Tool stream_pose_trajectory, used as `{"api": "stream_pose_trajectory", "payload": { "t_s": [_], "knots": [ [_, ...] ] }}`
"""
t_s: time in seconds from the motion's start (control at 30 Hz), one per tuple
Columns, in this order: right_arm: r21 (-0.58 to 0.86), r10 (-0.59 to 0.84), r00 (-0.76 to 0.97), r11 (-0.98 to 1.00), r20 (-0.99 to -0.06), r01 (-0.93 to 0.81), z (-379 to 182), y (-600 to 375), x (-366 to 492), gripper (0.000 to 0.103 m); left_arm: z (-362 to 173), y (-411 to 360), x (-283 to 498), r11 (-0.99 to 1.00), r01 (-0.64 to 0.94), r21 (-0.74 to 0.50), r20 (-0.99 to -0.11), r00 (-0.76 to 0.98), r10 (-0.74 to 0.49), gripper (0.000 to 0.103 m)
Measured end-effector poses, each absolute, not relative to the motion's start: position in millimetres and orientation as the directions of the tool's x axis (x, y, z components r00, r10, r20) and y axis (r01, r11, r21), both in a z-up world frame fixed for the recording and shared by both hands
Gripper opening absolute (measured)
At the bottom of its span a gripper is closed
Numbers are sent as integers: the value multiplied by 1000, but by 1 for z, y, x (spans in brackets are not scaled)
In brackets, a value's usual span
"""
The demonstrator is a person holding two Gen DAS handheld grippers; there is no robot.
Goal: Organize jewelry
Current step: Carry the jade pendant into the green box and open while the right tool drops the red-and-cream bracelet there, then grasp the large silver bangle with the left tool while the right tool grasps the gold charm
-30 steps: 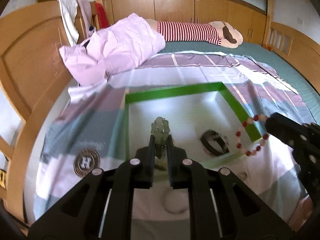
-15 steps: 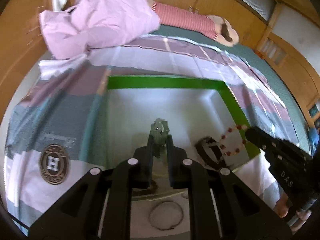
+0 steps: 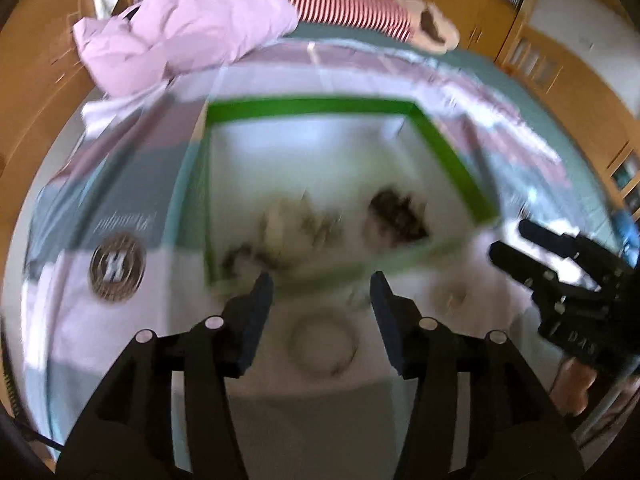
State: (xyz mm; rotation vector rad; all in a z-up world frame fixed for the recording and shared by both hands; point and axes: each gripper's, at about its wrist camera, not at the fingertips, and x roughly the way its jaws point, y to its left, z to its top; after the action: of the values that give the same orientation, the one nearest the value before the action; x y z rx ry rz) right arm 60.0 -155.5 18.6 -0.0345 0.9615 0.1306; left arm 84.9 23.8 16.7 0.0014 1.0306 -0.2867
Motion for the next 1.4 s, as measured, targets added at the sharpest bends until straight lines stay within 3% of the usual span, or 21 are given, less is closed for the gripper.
{"api": "stream_pose_trajectory", "payload": {
  "t_s": [0.13,0.2,0.43,0.67,0.8,0.93,1.23,1.3,1.4],
  "knots": [
    [30,72,407,994,-911,-109,-22,-164,70,56,-14,26,75,978,183,-97,-909,385,-162,56],
    [45,81,358,993,-930,-109,-35,-164,73,56,-23,24,77,982,170,-77,-921,366,-136,64],
    [131,180,373,980,-910,-152,-53,-155,89,56,-42,29,86,988,102,-113,-950,281,-138,69],
    [407,441,238,896,-865,-179,-53,-153,83,57,-49,41,88,992,59,-107,-961,251,-119,72],
    [222,268,373,962,-888,-160,-38,-158,76,57,-50,44,90,993,38,-114,-961,248,-120,72],
    [91,142,351,983,-925,-159,-48,-152,75,57,-54,39,90,992,50,-113,-963,240,-122,73],
    [-77,116,444,916,-888,-394,-51,-101,55,57,-62,26,93,995,58,-85,-966,238,-97,74],
    [-88,117,446,906,-888,-414,-57,-95,54,53,-64,24,99,995,42,-85,-967,238,-93,74],
    [-73,129,421,899,-898,-431,-69,-89,55,38,-65,26,100,995,33,-91,-966,238,-96,75]
  ]
}}
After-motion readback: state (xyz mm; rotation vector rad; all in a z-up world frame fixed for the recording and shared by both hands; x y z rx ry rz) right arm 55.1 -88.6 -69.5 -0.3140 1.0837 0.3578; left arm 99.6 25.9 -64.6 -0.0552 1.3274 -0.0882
